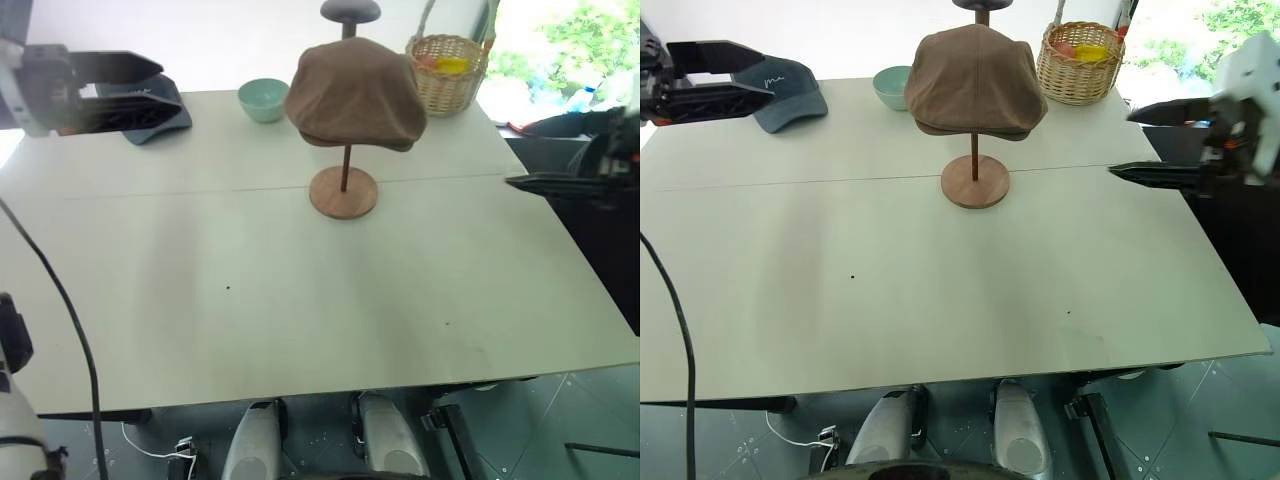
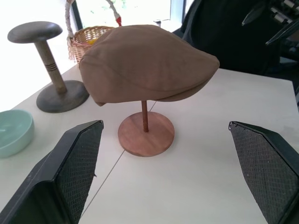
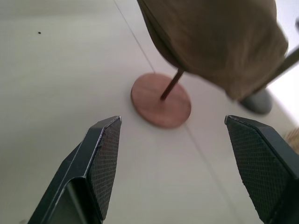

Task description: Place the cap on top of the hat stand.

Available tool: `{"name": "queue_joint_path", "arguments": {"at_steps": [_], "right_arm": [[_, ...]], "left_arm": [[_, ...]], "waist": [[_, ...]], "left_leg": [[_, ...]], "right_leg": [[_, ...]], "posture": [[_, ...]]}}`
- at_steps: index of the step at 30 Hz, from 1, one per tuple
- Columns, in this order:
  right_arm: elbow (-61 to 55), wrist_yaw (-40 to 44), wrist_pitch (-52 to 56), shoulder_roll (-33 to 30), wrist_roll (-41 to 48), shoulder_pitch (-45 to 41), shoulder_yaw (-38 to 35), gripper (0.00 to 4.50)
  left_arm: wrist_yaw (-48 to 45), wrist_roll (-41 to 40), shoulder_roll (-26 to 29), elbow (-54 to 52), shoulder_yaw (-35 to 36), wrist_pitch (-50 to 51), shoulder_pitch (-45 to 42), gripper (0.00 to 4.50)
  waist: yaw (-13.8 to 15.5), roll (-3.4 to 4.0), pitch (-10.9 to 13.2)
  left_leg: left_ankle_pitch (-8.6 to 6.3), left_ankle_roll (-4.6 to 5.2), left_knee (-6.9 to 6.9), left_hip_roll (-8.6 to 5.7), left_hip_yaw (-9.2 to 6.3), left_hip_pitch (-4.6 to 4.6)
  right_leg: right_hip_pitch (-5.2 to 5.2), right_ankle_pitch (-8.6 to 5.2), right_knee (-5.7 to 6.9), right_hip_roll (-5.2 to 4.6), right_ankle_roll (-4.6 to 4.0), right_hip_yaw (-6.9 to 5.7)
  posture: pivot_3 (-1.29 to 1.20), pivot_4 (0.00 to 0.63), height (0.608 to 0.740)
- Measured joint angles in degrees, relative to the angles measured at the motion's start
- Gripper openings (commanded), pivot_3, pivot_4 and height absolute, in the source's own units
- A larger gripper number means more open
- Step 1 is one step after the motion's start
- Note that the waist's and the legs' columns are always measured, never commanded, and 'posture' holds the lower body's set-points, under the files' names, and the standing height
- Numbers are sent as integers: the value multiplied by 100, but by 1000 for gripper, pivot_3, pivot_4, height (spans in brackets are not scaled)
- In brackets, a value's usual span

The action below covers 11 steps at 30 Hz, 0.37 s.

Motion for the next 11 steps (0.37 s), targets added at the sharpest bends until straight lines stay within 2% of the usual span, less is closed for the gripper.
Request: {"name": "queue_joint_path", "arguments": {"at_steps": [4,11], "right_arm": [[1073,493,511,259,-311,-1540,572,3619],[2525,983,1023,800,-693,-2942,850,3619]], "left_arm": [[-102,-13,272,-81,105,4,187,4500],[-78,-141,644,-399,375,235,426,4500]], "waist": [[-54,9,6],[6,9,7]], "left_leg": [[-2,2,-14,7,19,1],[-4,6,-11,7,38,-50]], "right_leg": [[-21,2,4,10,0,23],[-75,11,8,10,21,36]], "posture": [[0,150,740],[0,150,740]]}}
